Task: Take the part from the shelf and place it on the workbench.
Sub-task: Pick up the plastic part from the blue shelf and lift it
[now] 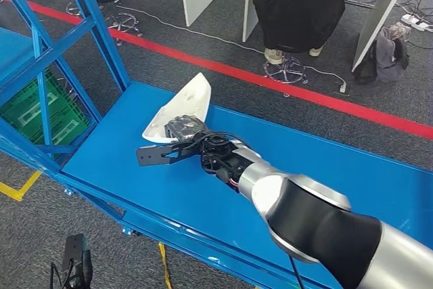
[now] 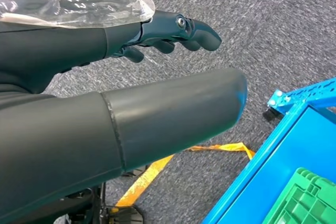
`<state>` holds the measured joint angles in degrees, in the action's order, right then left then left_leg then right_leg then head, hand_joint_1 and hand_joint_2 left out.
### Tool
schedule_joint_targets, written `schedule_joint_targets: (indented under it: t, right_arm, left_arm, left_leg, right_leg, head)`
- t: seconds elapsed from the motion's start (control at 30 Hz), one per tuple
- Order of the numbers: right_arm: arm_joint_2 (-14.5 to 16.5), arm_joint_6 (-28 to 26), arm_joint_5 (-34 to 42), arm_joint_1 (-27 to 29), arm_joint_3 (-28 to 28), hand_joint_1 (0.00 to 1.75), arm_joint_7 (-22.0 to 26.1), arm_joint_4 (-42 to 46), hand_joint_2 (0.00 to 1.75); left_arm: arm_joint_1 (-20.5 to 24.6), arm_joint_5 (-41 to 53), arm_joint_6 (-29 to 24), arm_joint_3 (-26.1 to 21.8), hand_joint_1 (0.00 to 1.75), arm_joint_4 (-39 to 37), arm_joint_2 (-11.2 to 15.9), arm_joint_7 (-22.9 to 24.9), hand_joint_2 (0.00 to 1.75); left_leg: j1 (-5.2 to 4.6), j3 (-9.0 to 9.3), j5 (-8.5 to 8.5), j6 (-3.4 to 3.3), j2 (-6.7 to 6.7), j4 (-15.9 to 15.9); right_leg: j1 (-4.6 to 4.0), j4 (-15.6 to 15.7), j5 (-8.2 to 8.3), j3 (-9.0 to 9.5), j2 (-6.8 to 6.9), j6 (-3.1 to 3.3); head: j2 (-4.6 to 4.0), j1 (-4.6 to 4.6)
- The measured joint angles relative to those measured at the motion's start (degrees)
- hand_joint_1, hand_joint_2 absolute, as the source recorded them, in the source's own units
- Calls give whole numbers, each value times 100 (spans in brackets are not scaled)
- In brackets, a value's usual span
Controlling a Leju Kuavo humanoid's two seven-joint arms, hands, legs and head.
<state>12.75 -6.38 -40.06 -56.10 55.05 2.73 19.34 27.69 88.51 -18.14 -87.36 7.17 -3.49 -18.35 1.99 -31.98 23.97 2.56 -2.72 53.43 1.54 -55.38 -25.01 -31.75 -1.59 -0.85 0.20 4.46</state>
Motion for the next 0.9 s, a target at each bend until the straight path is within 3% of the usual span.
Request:
schedule_joint_targets:
  t: [0.3, 0.53, 0.67, 0.9]
  right_arm:
    - [-21, -138, 144, -32, -83, 175, 86, 3, 175]
    - [-110, -390, 1009, -132, -348, 175, 503, 196, 175]
    - [-204, -277, 1825, -139, -522, 175, 668, 562, 175]
    - [-365, -100, 2974, -147, -734, 175, 720, 1442, 175]
  left_arm:
    - [-6, -71, -16, -2, 0, 0, 20, -27, 0]
    - [-74, -427, -79, -2, 0, 0, 89, -125, 0]
    - [-146, -764, -104, -2, 0, 0, 163, -251, 175]
    - [-263, -1083, 105, -2, 0, 0, 284, -466, 175]
  left_leg:
    - [0, 0, 0, 0, 0, 0]
    - [0, 0, 0, 0, 0, 0]
    - [0, 0, 0, 0, 1, 0]
    - [0, -1, 0, 0, 2, 0]
  right_leg:
    - [0, 0, 0, 0, 0, 0]
    - [0, 0, 0, 0, -1, 0]
    - [0, 0, 0, -1, -3, 0]
    - [-1, 0, 0, -4, -4, 0]
  head:
    - [0, -1]
    - [0, -1]
    - [0, -1]
    - [0, -1]
